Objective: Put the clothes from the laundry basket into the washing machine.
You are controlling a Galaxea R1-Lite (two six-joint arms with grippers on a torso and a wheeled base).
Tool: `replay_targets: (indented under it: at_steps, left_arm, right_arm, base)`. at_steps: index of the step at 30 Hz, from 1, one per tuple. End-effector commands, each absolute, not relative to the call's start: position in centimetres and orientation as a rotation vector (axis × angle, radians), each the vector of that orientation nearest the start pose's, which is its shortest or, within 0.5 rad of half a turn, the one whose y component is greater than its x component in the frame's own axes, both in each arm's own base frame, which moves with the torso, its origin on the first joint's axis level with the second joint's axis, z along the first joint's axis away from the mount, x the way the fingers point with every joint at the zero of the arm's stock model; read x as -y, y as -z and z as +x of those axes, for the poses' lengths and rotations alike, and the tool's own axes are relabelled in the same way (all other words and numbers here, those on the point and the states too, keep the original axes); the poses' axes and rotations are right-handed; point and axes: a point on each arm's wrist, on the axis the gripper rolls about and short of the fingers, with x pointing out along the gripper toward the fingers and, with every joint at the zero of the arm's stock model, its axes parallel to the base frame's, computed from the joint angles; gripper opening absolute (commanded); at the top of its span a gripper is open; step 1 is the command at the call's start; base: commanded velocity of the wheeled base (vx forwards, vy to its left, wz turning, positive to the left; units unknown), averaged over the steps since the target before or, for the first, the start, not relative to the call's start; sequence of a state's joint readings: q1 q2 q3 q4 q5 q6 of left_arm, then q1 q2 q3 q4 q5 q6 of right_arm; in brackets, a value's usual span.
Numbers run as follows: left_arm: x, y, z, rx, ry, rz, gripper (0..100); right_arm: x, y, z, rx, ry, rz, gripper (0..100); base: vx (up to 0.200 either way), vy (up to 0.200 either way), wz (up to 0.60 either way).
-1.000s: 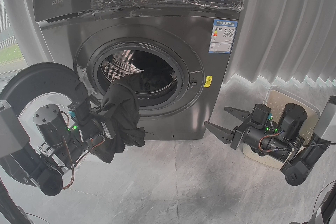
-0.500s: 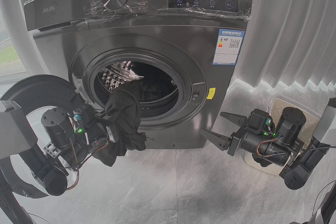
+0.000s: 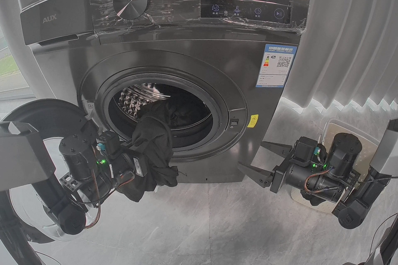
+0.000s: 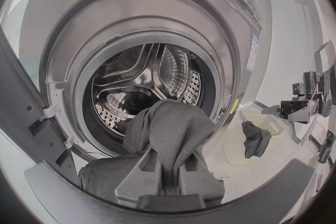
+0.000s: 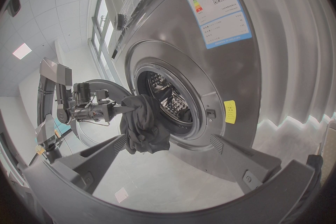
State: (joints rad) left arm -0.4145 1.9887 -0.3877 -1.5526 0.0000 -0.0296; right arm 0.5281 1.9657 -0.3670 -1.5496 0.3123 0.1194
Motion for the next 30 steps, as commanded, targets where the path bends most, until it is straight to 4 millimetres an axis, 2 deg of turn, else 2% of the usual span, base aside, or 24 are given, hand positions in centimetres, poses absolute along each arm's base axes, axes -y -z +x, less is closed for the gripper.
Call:
replay_targets:
  at_steps: [1,4,11,28,30]
  left_arm:
    - [11.9,-9.0,27.0,-0.062,0.415,-0.018,0]
    - [11.9,-8.9,27.0,-0.064,0.415,-0.018,0]
    - [12.1,-8.9,26.8,-0.067,0.424,-0.017,0]
    - [12.5,-8.7,26.6,-0.074,0.439,-0.013,0]
    - [12.5,-8.7,26.6,-0.076,0.437,-0.013,0]
  right_arm:
    - [-15.1,-9.0,24.0,-0.129,-0.845,0.102,100]
    - [-15.2,-8.6,23.4,-0.15,-0.858,0.091,100]
    - [-14.9,-7.4,22.0,-0.219,-0.872,0.061,100]
    - [-14.8,-6.7,21.7,-0.256,-0.871,0.054,100]
    - [-14.8,-6.7,21.8,-0.254,-0.871,0.055,100]
  base:
    - [0.0,0.2,0.0]
    - [0.0,0.2,0.0]
    - [0.0,0.0,0.0]
    - [0.0,0.0,0.0]
    - [0.2,0.0,0.0]
